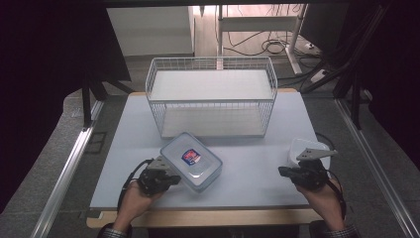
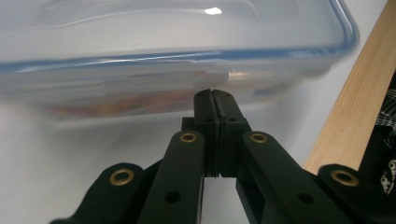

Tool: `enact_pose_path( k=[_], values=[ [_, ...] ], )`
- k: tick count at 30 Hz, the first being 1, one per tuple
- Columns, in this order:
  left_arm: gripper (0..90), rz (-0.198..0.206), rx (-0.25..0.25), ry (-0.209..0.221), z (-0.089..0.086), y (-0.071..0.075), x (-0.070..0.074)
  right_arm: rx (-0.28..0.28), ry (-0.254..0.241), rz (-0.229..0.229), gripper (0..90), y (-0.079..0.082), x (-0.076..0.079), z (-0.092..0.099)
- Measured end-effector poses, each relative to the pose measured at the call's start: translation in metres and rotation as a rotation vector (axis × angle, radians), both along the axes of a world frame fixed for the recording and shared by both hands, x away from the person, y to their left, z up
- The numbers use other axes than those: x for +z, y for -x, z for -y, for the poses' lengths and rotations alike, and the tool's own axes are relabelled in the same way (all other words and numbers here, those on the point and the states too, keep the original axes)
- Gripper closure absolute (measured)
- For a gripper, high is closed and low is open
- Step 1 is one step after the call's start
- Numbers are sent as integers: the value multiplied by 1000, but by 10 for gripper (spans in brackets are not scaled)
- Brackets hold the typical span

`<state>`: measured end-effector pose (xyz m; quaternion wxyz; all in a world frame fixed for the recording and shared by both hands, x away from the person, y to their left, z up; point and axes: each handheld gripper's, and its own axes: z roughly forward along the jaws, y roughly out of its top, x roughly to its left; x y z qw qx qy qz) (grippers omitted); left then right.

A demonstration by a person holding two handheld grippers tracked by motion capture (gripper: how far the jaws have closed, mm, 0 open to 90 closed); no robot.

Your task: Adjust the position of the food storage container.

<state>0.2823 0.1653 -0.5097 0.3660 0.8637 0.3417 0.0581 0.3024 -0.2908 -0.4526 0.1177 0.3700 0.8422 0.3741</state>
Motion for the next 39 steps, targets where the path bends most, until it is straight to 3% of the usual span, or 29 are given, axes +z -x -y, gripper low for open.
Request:
enact_pose_path(
  k=[2,4,6,7,8,11,12,17,19,21,22,23,25,29,39],
  values=[
    [896,-13,-15,1,4,-5,1,1,2,1,889,0,0,0],
    [895,-2,14,-13,-4,-7,3,-1,1,8,890,1,0,0],
    [890,37,94,-57,-29,-12,4,-13,-13,16,890,1,1,2],
    [886,37,94,-57,-29,-12,4,-13,-13,16,890,1,1,2],
    [886,48,164,-58,-46,-17,3,-18,-15,17,891,1,2,2],
    [885,68,269,-29,-71,-32,2,-27,-35,29,893,0,4,1],
    [885,95,296,-28,-77,-42,2,-22,-47,33,894,0,5,-2],
    [872,127,294,-47,-72,-63,1,10,-54,32,893,-1,3,-14],
    [872,118,276,-54,-68,-75,-2,31,-54,21,894,-2,0,-21],
    [879,100,231,-43,-62,-78,-4,64,-43,12,893,-3,-3,-33],
    [897,100,231,-43,-62,-78,-4,74,-46,6,894,-4,-3,-37],
    [895,92,213,-67,-58,-76,-4,84,-48,3,894,-4,-4,-40],
    [898,93,208,-73,-56,-74,-4,94,-51,-4,893,-5,-5,-44],
    [898,75,181,-56,-47,-62,-3,159,-57,-44,893,-7,-16,-68],
    [896,54,124,-61,-18,-35,-1,167,-25,-122,892,-10,-40,-90]
  ],
)
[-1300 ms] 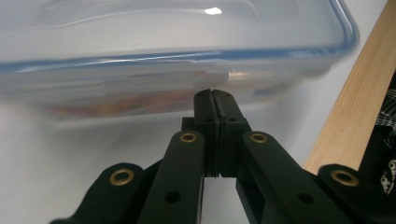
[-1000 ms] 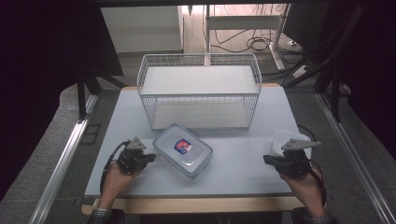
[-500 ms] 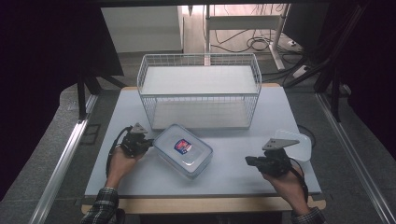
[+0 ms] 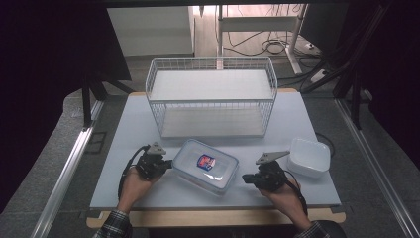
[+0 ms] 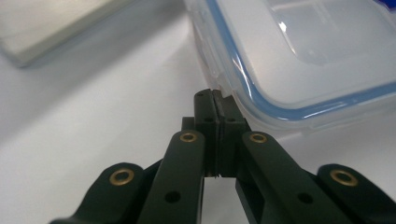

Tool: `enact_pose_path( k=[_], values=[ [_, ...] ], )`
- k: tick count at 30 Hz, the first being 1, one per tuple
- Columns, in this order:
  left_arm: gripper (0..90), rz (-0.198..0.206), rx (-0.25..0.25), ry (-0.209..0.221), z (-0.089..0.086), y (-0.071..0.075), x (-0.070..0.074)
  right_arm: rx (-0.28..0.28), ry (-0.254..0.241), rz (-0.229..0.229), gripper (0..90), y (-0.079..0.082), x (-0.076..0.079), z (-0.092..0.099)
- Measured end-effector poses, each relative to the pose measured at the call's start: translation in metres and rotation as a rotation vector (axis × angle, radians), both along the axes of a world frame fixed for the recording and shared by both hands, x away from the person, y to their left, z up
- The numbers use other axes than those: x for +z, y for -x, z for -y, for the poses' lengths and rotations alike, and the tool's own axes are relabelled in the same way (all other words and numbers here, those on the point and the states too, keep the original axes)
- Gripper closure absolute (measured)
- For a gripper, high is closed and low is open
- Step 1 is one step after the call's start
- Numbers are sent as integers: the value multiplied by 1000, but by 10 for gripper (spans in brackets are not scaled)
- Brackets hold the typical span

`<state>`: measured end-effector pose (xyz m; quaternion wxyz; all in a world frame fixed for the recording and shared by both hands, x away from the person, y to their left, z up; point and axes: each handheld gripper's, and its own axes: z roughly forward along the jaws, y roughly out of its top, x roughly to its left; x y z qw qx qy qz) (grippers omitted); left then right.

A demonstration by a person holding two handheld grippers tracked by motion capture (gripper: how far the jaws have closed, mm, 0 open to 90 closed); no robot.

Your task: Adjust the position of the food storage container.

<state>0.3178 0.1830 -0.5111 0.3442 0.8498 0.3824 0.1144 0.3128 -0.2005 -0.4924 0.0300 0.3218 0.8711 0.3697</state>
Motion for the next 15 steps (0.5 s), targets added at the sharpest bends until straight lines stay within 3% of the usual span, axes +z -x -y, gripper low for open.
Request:
enact_pose_path(
  k=[3,7,15],
  values=[
    [896,-6,-15,2,12,9,0,-8,13,0,892,0,-2,-3],
    [898,-3,0,-8,21,19,1,-46,31,9,896,-4,1,1],
    [898,-15,8,-6,36,29,1,-101,72,23,898,-28,2,8]
  ],
)
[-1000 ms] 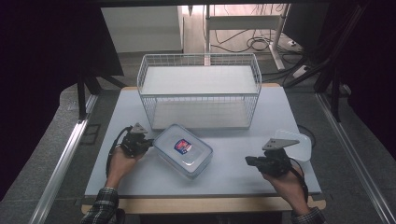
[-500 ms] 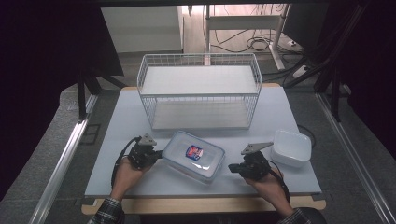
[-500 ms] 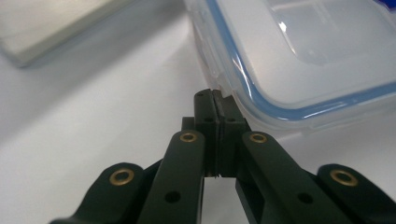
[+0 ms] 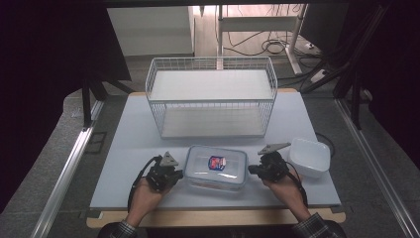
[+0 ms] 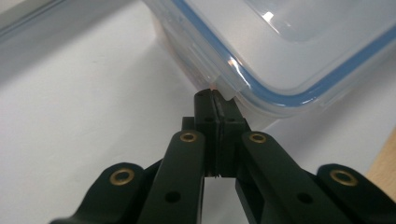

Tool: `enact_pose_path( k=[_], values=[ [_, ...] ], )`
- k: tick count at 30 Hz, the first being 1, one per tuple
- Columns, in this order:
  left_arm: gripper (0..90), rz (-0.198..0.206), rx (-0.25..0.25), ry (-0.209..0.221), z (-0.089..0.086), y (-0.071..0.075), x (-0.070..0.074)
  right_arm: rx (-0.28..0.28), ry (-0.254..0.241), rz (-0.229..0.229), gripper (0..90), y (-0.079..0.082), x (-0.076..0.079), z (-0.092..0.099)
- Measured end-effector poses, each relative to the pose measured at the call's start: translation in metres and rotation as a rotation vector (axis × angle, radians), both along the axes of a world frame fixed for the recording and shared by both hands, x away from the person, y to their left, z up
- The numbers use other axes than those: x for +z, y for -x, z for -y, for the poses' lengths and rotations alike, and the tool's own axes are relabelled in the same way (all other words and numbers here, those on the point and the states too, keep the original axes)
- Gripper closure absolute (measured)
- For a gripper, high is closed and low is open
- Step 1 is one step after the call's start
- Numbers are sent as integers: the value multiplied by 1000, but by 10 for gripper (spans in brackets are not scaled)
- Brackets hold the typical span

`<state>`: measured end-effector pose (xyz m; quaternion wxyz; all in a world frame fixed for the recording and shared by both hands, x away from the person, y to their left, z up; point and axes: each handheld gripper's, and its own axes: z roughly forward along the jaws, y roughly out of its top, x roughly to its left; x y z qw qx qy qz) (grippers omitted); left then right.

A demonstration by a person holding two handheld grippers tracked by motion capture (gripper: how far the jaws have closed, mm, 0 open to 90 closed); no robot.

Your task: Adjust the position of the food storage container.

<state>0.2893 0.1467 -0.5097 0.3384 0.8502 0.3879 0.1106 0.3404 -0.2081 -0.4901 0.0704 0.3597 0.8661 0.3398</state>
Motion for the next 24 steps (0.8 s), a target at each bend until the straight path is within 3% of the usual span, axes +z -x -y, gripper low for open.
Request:
enact_pose_path(
  k=[6,13,16,18,19,20,24],
  values=[
    [899,-9,12,2,8,6,1,10,98,57,898,-11,3,-6],
    [897,5,0,-3,9,9,1,1,86,67,898,-16,1,-5],
    [881,40,28,-10,0,11,4,15,82,98,896,-11,5,-3],
    [794,64,46,17,-9,12,8,43,51,130,853,-3,11,5],
    [794,72,50,32,-12,13,9,43,51,130,853,-3,11,5],
    [700,81,55,42,-15,14,9,49,49,157,800,3,13,9],
    [613,96,36,42,-19,20,9,66,36,188,743,12,16,14]
  ],
)
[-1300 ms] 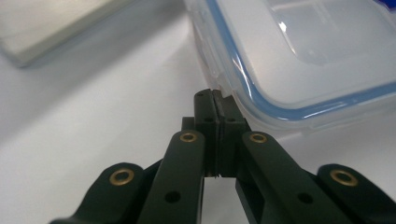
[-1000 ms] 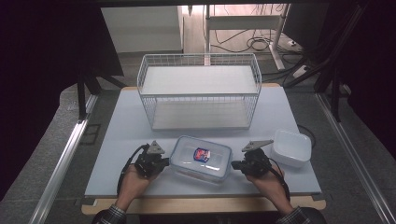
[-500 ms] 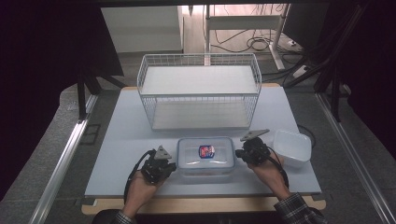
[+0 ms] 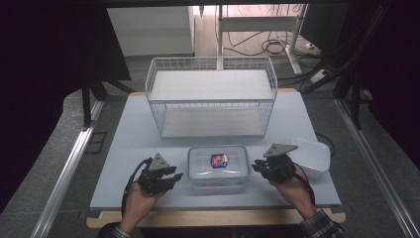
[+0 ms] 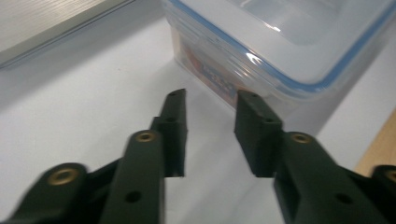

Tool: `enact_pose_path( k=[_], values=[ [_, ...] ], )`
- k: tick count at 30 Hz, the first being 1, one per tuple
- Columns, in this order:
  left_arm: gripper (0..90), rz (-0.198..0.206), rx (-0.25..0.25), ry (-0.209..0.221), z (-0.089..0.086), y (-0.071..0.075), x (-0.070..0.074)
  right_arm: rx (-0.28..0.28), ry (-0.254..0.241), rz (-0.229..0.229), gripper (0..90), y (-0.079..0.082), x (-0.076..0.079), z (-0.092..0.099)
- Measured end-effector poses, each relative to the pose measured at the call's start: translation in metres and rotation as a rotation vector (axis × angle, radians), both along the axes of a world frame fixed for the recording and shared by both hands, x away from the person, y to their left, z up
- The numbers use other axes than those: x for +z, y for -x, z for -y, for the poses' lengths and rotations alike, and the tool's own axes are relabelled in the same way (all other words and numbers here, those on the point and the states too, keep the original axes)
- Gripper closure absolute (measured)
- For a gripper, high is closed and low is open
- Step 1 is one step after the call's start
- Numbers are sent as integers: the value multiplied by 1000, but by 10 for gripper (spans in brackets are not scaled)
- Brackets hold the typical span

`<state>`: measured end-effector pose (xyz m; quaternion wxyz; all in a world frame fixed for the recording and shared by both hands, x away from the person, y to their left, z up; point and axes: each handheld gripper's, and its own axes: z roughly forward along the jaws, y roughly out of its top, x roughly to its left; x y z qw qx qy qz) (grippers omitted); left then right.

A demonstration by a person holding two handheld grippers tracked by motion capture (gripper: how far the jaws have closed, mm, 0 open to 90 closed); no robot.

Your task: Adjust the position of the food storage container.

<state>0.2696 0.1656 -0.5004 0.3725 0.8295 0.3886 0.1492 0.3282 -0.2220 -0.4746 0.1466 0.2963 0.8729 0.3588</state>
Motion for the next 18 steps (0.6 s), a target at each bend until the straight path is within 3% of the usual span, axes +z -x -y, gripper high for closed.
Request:
enact_pose_path(
  k=[5,11,18],
  values=[
    [488,17,1,7,-1,9,-1,8,-54,40,603,13,8,7],
    [277,39,8,20,-4,17,-4,1,-114,55,405,19,9,10],
    [127,17,-2,65,-7,24,-11,6,-144,62,257,24,3,13]
  ],
)
